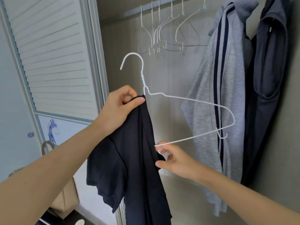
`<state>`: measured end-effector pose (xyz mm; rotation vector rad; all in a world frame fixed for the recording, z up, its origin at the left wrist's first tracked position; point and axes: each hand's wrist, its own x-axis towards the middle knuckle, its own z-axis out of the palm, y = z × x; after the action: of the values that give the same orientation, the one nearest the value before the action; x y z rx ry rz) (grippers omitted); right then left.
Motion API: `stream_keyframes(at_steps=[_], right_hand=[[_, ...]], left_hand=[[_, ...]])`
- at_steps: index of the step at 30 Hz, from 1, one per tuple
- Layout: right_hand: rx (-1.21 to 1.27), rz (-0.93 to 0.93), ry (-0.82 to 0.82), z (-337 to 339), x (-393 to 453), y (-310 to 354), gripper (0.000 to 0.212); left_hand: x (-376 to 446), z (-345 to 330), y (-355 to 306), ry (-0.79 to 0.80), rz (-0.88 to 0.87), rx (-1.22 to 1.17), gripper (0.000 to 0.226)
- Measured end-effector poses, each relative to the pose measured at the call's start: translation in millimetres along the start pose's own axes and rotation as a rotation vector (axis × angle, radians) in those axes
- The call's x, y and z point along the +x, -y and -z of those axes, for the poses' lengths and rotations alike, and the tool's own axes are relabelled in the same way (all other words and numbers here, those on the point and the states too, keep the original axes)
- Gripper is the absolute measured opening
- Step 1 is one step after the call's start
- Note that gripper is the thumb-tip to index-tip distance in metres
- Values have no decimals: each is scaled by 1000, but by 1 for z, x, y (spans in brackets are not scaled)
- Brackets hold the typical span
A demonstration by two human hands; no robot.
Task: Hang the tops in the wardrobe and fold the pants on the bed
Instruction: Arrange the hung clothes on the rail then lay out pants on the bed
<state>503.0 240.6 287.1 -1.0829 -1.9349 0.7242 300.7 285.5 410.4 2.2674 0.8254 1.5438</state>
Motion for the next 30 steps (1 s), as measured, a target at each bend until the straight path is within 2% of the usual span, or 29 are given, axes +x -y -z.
stream_keyframes(at_steps=[3, 5, 7, 8, 11, 13, 16, 18, 22, 26, 30], right_hand=[[-98, 43, 152, -2, -5, -5, 6], [-421, 22, 240, 0, -10, -22, 20], [-820, 83, 209, 9, -14, -39, 23], [-939, 142, 164, 16, -15, -44, 20], [-1059, 199, 51, 46, -15, -45, 25], [-1095, 131, -22, 64, -12, -46, 30], [-1074, 51, -11, 78, -9, -43, 40], [-944, 51, 26, 80, -4, -33, 49], [-601, 156, -41, 58, 12, -4, 26], [-499, 218, -139, 38, 22, 15, 24], [-420, 236, -307, 49, 20, 20, 22]], left_hand=[[-1, 12, 9, -33, 18, 0, 23], [-3, 23, 16, -68, 41, -5, 23], [-6, 36, 26, -108, 77, 4, 24], [-9, 42, 32, -126, 97, 23, 23], [-19, 60, 48, -134, 140, 99, 20], [-28, 70, 56, -95, 155, 146, 17], [-40, 79, 65, -2, 168, 250, 13], [-46, 79, 65, 62, 157, 316, 13], [-46, 56, 55, 126, 102, 347, 16], [-45, 38, 49, 141, 45, 362, 16], [-52, 52, 64, 143, 107, 300, 21]])
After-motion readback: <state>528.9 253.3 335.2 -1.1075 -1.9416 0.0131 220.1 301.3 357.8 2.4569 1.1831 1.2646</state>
